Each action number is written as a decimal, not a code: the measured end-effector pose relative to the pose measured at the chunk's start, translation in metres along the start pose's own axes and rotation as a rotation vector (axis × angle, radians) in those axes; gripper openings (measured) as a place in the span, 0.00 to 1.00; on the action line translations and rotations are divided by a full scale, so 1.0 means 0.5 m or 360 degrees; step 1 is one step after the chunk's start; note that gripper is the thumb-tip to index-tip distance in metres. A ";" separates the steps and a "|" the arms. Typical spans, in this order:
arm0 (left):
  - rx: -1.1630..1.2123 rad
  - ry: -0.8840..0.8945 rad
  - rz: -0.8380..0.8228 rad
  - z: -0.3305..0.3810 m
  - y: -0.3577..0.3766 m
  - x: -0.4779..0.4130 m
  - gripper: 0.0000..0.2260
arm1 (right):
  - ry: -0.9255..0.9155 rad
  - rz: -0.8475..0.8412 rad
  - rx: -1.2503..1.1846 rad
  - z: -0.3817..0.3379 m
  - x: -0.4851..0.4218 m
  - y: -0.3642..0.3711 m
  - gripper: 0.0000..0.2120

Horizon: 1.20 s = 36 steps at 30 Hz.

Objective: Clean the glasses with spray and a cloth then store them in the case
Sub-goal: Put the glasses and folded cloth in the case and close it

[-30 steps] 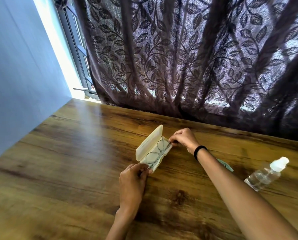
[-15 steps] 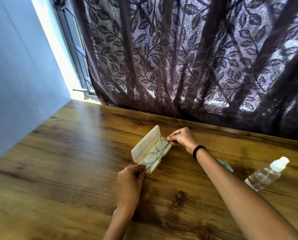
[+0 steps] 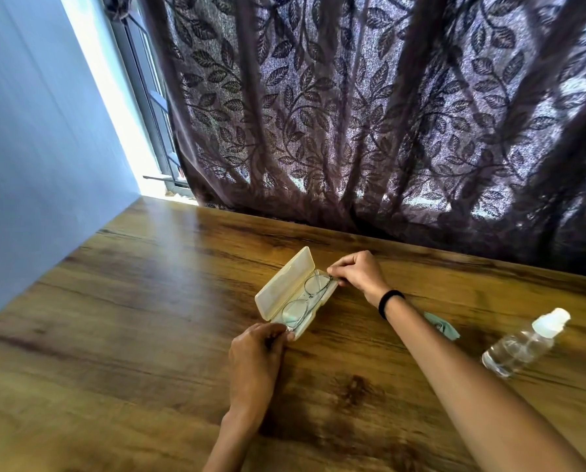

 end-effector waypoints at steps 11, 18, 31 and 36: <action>0.0003 0.0086 0.0024 0.014 -0.010 -0.007 0.10 | -0.0114 0.0063 -0.0103 -0.002 0.019 -0.026 0.03; 0.0189 0.0289 -0.0011 0.075 0.013 -0.042 0.12 | -0.0261 0.0207 -0.0249 0.014 0.085 -0.123 0.04; 0.0001 0.0689 -0.0911 0.199 0.284 -0.068 0.11 | -0.0081 0.0793 0.0622 0.165 0.194 -0.247 0.07; 0.0127 0.0538 -0.0804 0.215 0.319 -0.081 0.08 | -0.0005 0.0803 0.0621 0.203 0.210 -0.250 0.09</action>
Point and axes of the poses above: each hand's wrist, its own x-axis away from the middle knuckle, its own y-axis out of the palm, z = x × y, the point moved 3 cm from there along -x, towards the middle knuckle, and after that the axes turned 10 degrees about y, right-handed, at the moved point
